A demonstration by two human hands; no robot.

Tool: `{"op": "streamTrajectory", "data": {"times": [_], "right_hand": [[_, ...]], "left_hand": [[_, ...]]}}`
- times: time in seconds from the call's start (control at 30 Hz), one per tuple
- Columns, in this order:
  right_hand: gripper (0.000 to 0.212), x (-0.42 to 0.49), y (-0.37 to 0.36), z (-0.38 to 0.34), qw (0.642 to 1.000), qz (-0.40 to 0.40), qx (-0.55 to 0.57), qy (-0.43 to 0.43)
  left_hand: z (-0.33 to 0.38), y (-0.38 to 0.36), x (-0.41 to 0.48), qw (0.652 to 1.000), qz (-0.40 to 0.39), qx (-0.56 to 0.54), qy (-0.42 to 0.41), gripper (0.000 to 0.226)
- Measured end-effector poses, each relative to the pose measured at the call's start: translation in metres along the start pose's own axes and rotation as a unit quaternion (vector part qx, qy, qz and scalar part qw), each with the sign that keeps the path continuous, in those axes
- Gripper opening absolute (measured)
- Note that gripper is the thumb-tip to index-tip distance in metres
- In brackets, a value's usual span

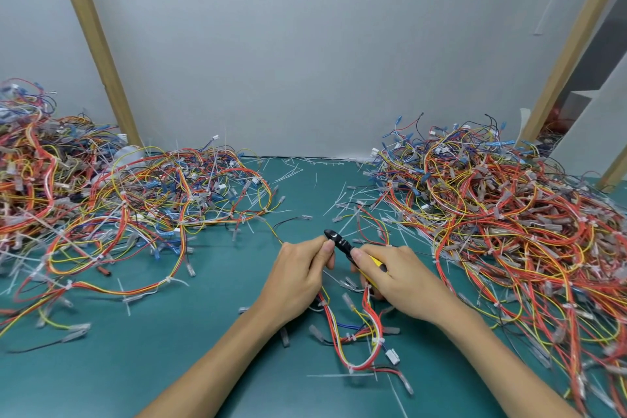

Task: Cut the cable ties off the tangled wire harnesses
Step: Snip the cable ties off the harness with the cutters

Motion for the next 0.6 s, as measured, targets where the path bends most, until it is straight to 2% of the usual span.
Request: {"op": "streamTrajectory", "data": {"times": [0.47, 0.6], "right_hand": [[0.038, -0.0005, 0.0036, 0.0021, 0.998, -0.033, 0.057, -0.02], [0.032, 0.0011, 0.008, 0.0067, 0.984, -0.086, 0.142, -0.057]], "left_hand": [[0.0001, 0.0027, 0.0026, 0.998, -0.018, -0.04, 0.05, 0.037], [-0.0002, 0.004, 0.0026, 0.997, -0.012, -0.051, 0.062, 0.038]]}}
Point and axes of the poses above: each hand's wrist, its own x-axis towards the middle knuckle, its own y-axis out of the back of the hand, z = x × y, the point moved 1 cm from there along x, towards the middle knuckle
